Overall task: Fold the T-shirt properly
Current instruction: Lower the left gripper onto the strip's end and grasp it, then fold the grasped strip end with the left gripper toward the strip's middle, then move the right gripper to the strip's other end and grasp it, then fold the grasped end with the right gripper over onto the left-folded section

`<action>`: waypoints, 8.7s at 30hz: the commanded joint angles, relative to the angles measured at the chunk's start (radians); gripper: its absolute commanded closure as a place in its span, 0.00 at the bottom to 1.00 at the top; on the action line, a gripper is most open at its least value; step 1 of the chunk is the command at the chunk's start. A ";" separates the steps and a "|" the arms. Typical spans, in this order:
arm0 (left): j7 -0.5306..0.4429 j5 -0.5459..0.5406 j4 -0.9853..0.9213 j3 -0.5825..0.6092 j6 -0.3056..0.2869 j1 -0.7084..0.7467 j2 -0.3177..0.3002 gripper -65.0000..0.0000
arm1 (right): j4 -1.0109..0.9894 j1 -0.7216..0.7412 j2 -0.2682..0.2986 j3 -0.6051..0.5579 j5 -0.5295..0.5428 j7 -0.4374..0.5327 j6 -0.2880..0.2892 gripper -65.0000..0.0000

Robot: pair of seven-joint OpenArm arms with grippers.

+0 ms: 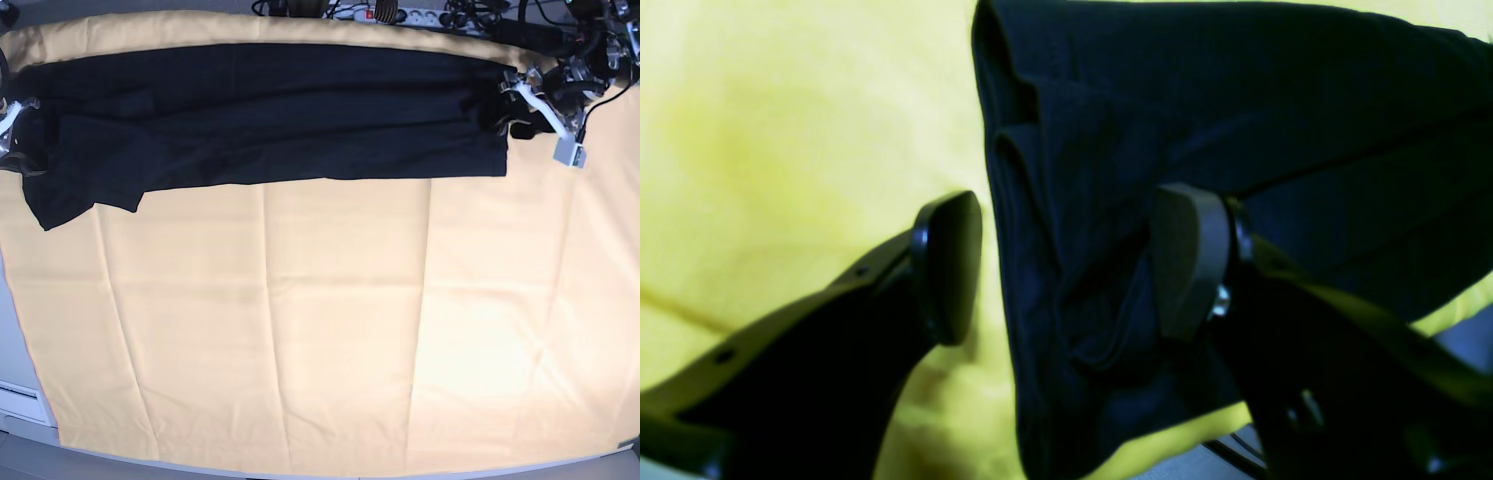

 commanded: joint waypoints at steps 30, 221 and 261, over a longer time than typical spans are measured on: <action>0.003 -0.128 0.009 0.018 -0.111 -0.002 -0.005 0.69 | 0.011 0.005 0.023 0.012 0.018 0.020 0.001 1.00; -0.074 0.080 -0.026 0.333 -0.260 -0.254 0.272 1.00 | -0.245 0.025 -0.221 -0.045 -0.140 0.153 -0.129 0.36; -0.078 0.080 -0.026 0.333 -0.260 -0.254 0.272 1.00 | -0.240 0.058 -0.254 -0.207 0.166 0.017 0.001 0.50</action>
